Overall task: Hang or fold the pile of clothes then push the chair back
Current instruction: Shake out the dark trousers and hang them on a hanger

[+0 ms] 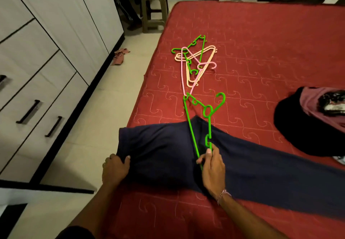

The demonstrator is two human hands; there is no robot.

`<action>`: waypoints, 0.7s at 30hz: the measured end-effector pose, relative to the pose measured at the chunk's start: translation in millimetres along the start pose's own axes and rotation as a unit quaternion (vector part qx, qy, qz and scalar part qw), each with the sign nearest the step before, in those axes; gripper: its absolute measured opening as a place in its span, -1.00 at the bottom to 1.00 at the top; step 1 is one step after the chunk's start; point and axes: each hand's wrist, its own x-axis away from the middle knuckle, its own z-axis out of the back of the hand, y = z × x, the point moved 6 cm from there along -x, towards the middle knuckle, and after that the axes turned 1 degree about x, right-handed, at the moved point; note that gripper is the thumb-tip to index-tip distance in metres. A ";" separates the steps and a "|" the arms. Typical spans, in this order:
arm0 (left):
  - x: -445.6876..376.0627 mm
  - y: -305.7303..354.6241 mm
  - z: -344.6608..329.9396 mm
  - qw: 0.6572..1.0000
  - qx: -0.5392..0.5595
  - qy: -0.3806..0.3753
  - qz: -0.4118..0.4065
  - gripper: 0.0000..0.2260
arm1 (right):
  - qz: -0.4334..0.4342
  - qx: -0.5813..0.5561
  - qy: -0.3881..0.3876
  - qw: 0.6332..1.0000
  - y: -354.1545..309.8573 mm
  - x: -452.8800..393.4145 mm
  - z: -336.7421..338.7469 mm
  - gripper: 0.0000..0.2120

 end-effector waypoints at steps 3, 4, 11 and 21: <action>-8.1 -8.3 -0.8 0.996 0.077 -0.026 0.029 -0.48 | 0.013 0.056 -0.004 0.998 12.3 33.9 3.3 -0.66; -10.6 -8.0 0.8 0.994 0.095 -0.031 0.035 -0.50 | 0.019 0.069 -0.004 0.997 13.2 42.5 5.3 -0.68; -21.9 -4.9 14.0 0.984 0.160 -0.041 0.068 -0.46 | 0.005 0.178 0.061 0.982 2.8 72.6 11.2 -0.65; -22.4 25.8 19.3 0.915 0.374 -0.102 0.115 -0.60 | -0.011 0.254 -0.042 0.966 5.2 75.4 -0.9 -0.69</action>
